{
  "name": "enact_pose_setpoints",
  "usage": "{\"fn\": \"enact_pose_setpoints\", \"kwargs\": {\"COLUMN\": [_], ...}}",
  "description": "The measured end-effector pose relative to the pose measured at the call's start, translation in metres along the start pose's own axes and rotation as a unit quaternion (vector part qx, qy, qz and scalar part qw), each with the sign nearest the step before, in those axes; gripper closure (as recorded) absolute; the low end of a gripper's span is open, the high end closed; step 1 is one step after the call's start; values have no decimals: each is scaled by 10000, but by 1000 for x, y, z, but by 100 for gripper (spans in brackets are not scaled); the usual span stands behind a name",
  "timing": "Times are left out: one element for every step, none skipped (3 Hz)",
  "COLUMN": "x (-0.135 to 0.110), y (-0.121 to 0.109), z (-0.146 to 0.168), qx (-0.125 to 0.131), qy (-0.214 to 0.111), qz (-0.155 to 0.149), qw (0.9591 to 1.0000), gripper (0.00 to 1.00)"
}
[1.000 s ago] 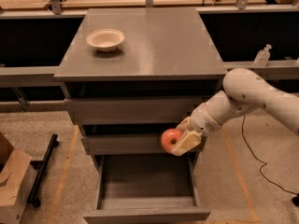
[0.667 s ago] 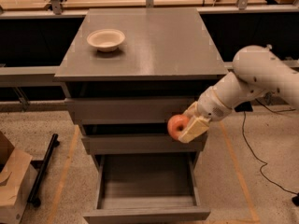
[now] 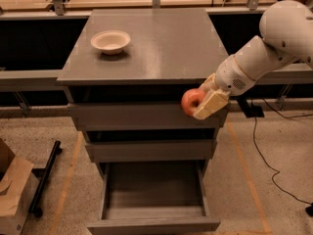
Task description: Pick apple from bottom drawer and place on counter
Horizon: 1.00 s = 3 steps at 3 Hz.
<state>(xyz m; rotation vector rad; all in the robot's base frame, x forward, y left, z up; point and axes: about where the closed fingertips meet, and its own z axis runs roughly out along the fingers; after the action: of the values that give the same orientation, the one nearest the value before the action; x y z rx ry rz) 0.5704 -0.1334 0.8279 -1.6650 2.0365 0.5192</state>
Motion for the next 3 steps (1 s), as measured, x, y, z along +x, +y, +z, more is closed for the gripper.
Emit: {"fn": "enact_pose_setpoints", "kwargs": {"x": [0, -7, -22], "y": [0, -17, -43], "z": [1, -2, -24], "qx": [-3, 211, 621], "qy": [-2, 52, 224], "qz": [0, 48, -26], "qw": [10000, 9998, 9978], "gripper": [100, 100, 100]}}
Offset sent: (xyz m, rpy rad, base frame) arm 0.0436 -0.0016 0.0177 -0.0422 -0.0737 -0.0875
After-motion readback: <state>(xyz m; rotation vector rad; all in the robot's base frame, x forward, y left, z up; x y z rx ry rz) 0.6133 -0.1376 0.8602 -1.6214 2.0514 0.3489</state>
